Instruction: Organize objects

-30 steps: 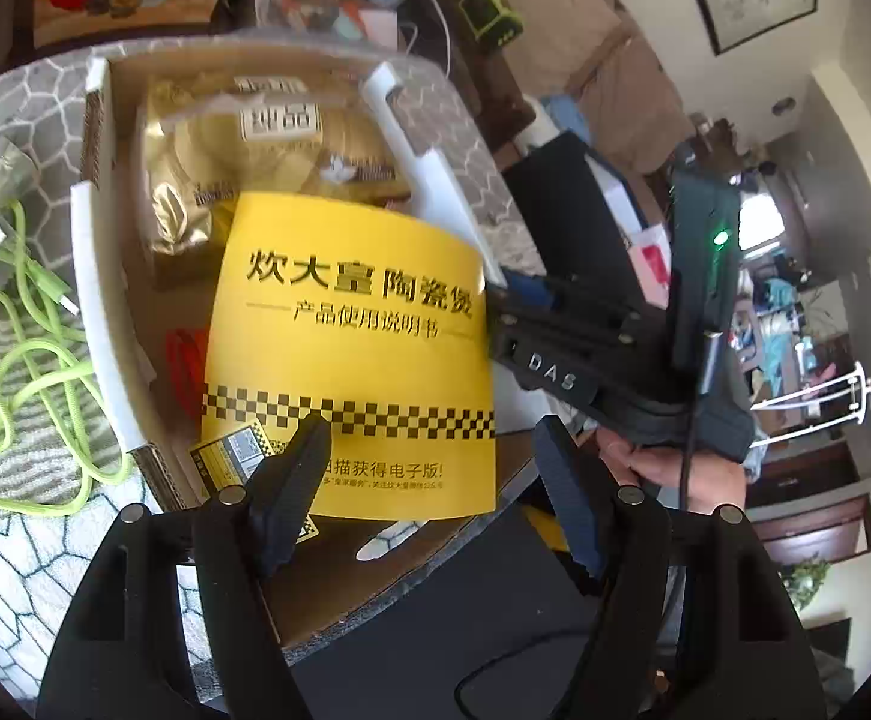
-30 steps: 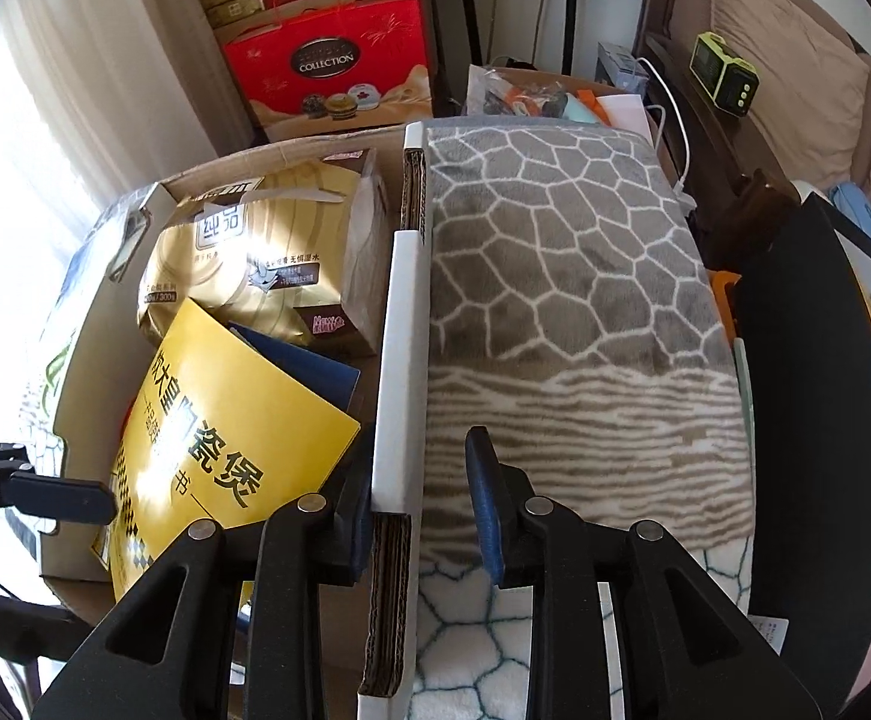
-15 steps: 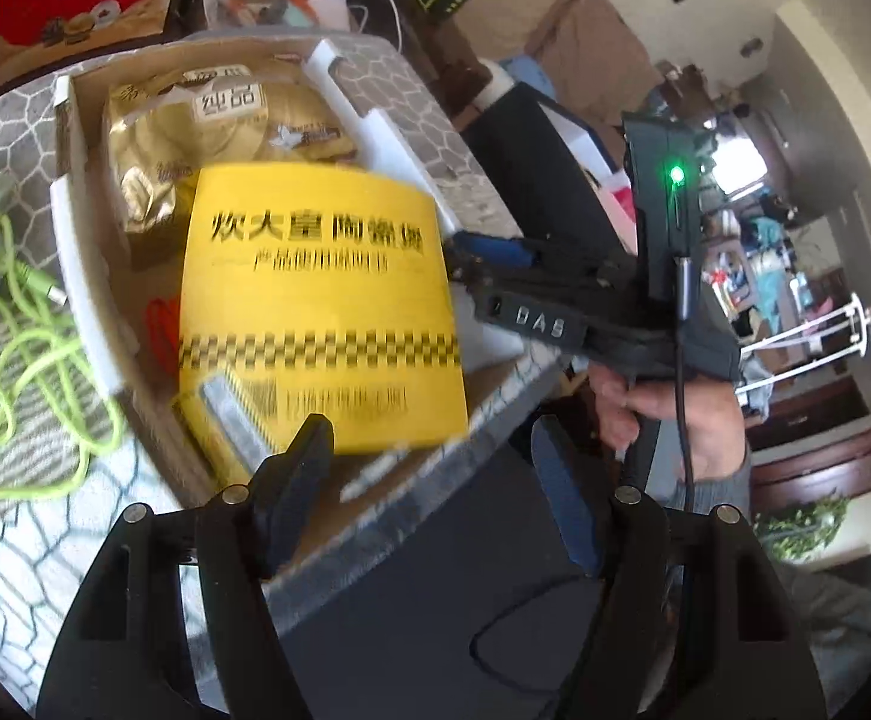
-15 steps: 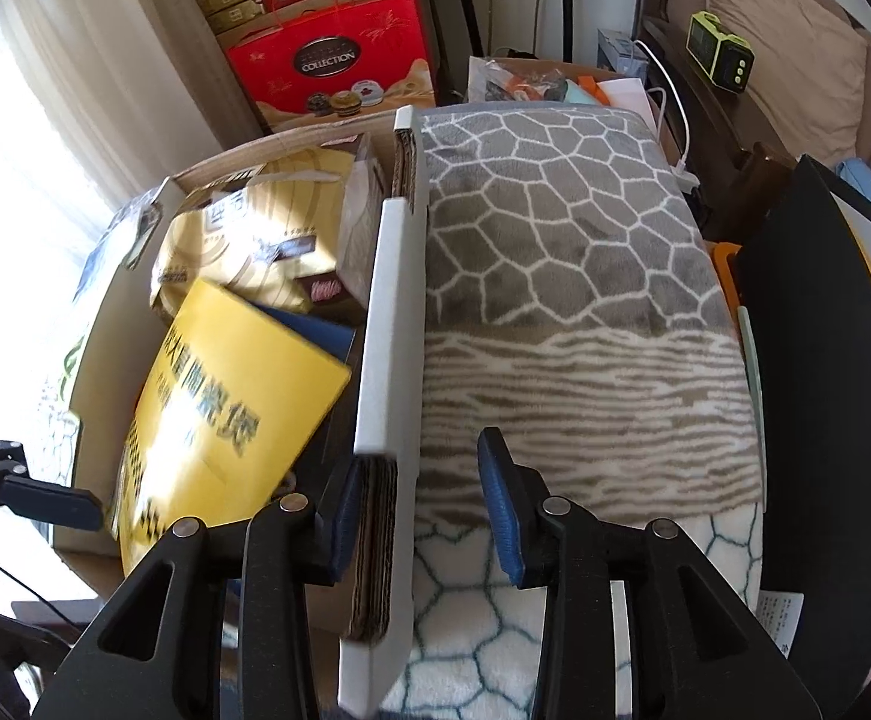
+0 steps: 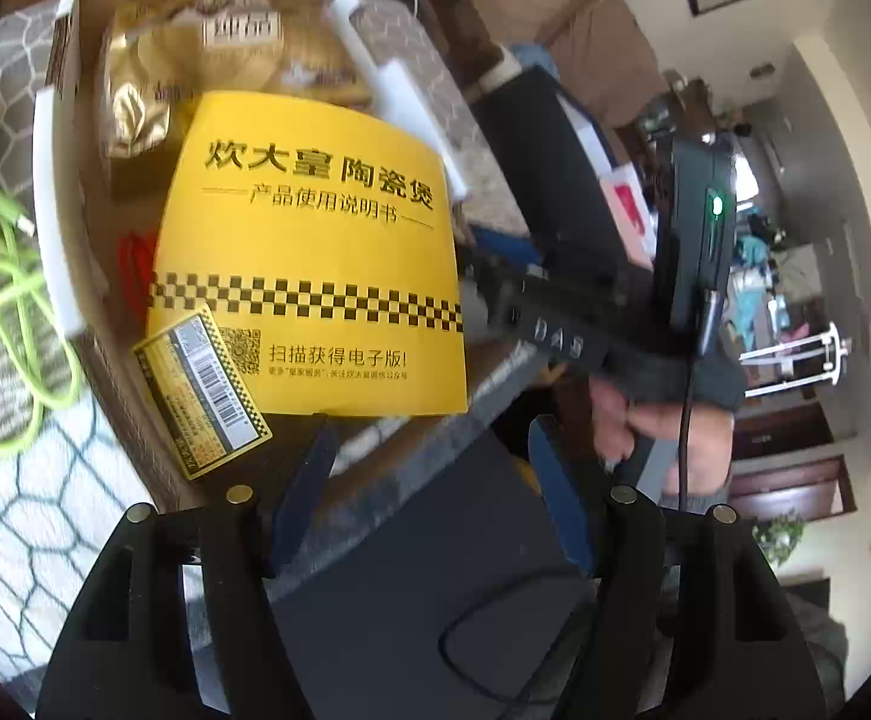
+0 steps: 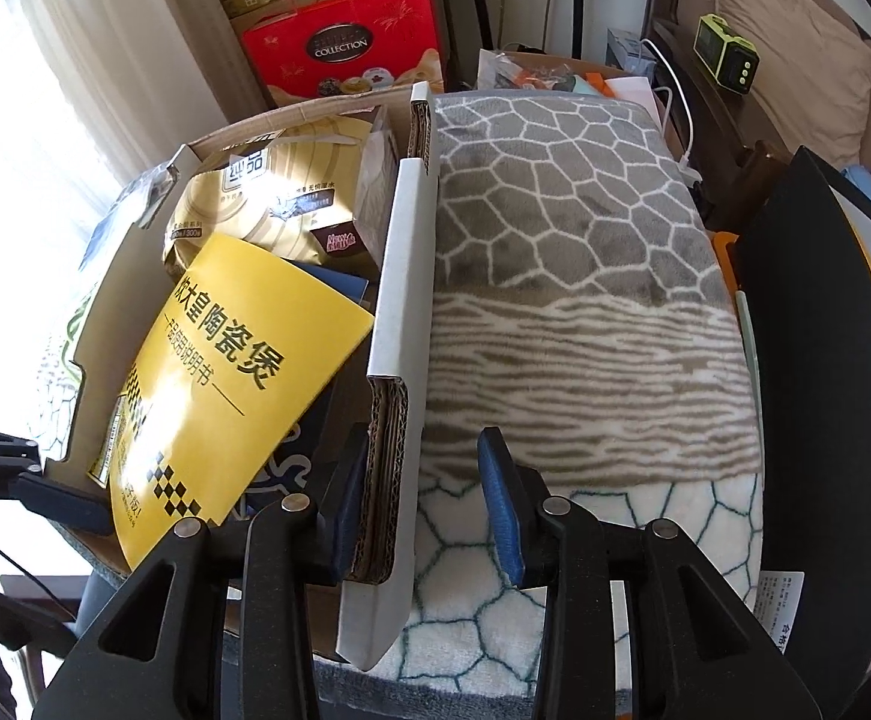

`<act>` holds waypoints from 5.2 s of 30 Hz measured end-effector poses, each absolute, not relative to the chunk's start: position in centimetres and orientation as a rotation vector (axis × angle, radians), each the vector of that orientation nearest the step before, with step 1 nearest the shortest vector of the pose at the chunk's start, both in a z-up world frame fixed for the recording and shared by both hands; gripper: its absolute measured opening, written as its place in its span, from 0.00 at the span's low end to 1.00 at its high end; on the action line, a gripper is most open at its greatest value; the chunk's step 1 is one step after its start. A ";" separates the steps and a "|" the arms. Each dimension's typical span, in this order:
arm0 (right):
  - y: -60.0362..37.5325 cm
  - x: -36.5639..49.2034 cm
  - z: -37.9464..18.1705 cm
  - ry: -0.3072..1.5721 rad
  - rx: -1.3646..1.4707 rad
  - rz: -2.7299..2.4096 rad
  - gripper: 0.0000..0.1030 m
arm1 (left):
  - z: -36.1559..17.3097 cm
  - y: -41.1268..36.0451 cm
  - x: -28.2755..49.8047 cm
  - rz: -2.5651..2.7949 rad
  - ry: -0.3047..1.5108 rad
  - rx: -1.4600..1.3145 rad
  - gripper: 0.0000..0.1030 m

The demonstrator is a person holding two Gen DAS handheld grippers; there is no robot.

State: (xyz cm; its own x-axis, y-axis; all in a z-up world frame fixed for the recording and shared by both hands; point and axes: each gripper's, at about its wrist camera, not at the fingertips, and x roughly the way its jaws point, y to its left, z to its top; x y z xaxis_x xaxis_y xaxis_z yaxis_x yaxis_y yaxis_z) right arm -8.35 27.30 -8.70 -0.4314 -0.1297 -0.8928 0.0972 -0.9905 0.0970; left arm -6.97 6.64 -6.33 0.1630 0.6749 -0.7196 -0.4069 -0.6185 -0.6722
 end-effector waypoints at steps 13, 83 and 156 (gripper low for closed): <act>27.8 -8.3 -8.6 -0.080 1.589 -2.557 0.35 | -5.3 6.0 -8.6 1.638 -0.435 -1.547 0.64; 26.9 -8.9 -9.5 -0.024 1.625 -2.532 0.33 | -14.1 -18.0 -24.9 2.178 -1.215 -1.568 0.01; 27.3 -8.7 -10.1 -0.060 1.631 -2.530 0.37 | -6.3 -10.3 -17.6 2.311 -0.481 -1.611 0.77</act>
State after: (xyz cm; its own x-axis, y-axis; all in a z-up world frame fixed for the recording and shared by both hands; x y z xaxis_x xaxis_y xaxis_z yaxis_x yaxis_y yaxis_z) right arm -8.66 27.31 -10.15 -0.4074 -0.1311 -0.9038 0.0879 -0.9907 0.1041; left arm -17.65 -10.26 -6.33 -0.3372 0.4121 -0.8465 -0.0400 -0.9046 -0.4244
